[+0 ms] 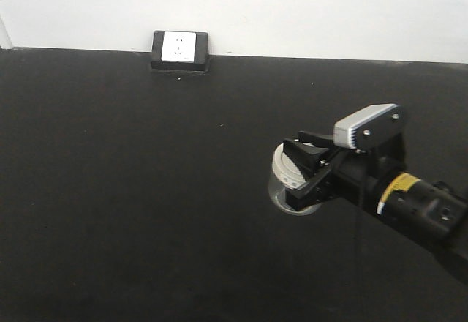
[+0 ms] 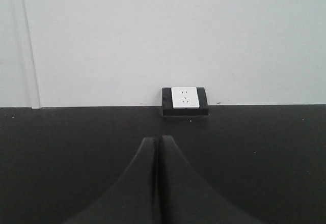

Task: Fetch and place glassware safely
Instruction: 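Lower the jar onto the benchtop with the right gripper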

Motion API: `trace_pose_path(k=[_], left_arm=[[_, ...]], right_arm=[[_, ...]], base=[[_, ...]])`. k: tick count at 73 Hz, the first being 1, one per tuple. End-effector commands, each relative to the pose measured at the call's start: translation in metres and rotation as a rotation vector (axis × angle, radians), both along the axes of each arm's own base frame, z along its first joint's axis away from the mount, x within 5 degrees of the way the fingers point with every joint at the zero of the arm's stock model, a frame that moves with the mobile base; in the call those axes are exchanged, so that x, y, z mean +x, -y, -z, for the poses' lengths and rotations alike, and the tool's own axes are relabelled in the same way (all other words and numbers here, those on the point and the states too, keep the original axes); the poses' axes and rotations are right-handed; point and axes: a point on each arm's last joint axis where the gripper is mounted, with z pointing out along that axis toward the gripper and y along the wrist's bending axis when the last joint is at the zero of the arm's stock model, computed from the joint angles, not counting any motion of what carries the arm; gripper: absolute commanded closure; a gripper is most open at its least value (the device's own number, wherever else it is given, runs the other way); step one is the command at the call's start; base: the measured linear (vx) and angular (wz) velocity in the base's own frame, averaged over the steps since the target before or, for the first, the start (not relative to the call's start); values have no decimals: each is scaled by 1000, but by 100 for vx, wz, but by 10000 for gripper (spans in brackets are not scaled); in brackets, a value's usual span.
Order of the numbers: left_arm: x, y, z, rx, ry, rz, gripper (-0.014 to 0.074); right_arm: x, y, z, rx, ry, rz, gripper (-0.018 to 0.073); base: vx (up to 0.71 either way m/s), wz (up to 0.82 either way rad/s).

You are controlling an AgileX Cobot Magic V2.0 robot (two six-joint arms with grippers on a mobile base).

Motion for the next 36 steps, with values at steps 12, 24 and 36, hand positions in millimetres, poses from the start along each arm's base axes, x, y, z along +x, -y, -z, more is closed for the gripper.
trace_pose_path(k=[12, 24, 36], left_arm=[[0, 2, -15, -17, 84, 27, 603], [0, 2, -15, -17, 84, 27, 603], [0, 2, -15, -17, 84, 27, 603]], right_arm=[[26, -14, 13, 103, 142, -57, 557], [35, -17, 40, 79, 119, -51, 550], [37, -19, 52, 76, 130, -62, 543]], base=[[0, 0], [0, 0], [0, 0]])
